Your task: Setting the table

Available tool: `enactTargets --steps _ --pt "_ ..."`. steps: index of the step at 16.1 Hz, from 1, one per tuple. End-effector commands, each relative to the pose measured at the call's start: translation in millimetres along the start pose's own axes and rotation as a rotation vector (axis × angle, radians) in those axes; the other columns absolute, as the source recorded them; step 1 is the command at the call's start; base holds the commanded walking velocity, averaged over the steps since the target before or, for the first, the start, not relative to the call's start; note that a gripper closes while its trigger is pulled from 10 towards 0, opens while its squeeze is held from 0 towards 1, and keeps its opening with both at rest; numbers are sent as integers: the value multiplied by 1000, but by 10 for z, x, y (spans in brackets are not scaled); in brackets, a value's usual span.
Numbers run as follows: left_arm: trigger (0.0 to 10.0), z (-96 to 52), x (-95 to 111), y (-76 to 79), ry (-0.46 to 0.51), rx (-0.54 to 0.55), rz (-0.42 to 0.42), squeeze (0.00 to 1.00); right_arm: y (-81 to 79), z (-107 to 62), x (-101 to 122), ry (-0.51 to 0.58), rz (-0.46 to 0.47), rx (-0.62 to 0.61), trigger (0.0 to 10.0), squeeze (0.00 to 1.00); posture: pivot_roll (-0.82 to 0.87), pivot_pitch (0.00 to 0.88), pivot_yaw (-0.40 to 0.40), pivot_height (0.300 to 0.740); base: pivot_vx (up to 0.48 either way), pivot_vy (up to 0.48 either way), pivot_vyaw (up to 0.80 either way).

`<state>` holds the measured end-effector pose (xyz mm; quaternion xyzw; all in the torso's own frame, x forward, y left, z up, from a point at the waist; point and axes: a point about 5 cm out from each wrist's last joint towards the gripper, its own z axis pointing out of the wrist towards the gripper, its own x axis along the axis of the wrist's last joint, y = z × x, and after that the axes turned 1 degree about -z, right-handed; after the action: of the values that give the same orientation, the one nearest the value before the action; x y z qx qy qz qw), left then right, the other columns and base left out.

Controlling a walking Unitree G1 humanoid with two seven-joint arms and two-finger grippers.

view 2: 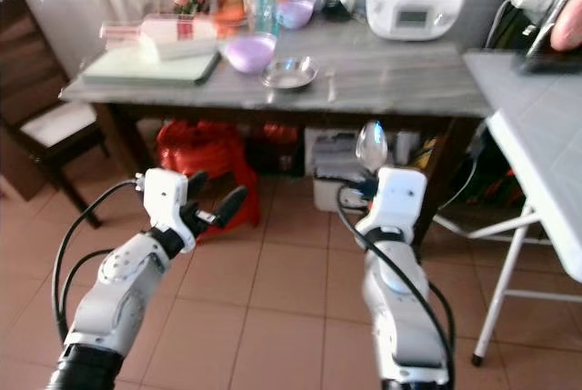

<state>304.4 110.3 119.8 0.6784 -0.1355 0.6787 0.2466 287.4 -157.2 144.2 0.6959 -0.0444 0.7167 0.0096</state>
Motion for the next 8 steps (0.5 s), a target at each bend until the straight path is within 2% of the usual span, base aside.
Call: enactTargets --steps 1,8 --pt "10000 31 2 63 -2 -24 -6 0 81 0 12 5 -3 -32 10000 0 -41 0 44 740 356 0 0" --pt "10000 32 -4 84 -9 -38 -11 0 83 2 12 4 -3 -34 10000 0 -41 0 44 740 357 0 0"
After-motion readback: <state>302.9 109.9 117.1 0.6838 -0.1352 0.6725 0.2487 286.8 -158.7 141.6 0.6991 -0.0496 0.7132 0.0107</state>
